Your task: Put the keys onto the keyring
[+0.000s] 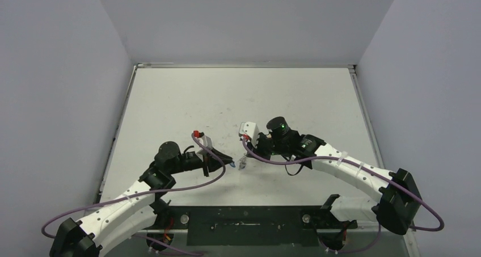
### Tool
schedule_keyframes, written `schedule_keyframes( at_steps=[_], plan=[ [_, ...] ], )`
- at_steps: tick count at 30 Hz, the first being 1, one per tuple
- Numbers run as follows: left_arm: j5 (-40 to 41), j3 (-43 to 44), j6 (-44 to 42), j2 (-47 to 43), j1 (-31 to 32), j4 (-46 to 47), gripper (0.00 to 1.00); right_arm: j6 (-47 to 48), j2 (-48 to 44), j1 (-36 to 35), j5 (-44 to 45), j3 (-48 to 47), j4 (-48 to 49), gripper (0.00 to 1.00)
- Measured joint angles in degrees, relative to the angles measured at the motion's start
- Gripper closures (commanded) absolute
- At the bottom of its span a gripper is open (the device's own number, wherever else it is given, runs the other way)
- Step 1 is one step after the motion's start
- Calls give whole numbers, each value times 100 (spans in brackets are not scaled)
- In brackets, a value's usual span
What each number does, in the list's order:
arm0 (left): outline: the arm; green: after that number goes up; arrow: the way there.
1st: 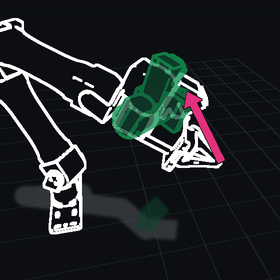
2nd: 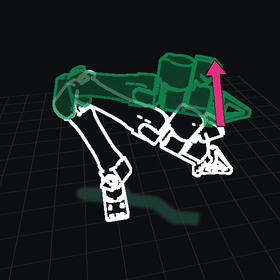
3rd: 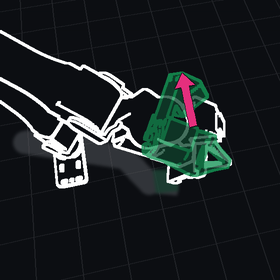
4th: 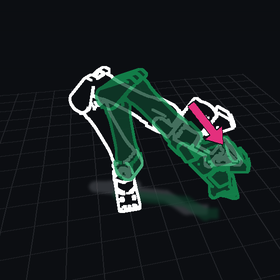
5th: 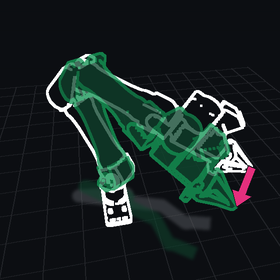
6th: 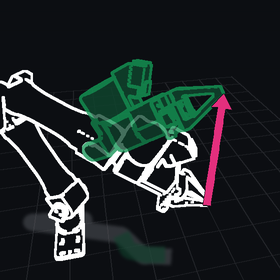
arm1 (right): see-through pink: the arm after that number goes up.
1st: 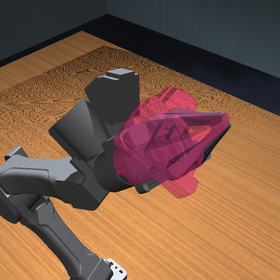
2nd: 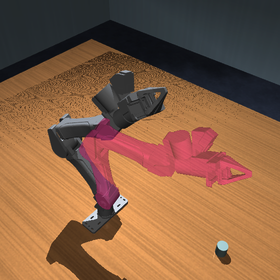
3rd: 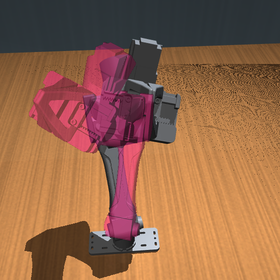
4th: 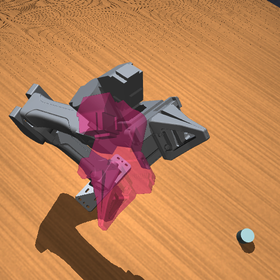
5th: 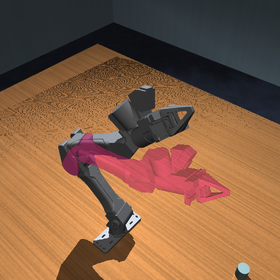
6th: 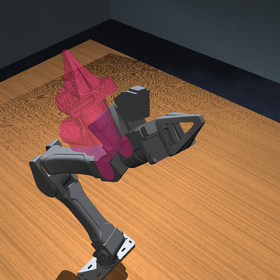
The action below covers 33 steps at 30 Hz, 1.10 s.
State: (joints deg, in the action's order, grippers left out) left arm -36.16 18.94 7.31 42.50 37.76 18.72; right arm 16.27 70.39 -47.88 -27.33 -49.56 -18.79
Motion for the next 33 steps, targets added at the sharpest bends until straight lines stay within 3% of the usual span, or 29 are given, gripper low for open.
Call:
schedule_keyframes(
  at_steps=[7, 16, 33],
  plan=[
    [-407, -297, 415, 103, 0, 1167, 100, -46, 0, -22, -28, 2, 219, 100],
    [-267, -420, 1091, 610, 0, 2083, 100, -210, -92, -24, -76, 83, 442, 100],
    [35, -400, 1718, 1665, 98, 2789, 100, -350, -98, -59, -162, 83, 586, 100]
  ],
)
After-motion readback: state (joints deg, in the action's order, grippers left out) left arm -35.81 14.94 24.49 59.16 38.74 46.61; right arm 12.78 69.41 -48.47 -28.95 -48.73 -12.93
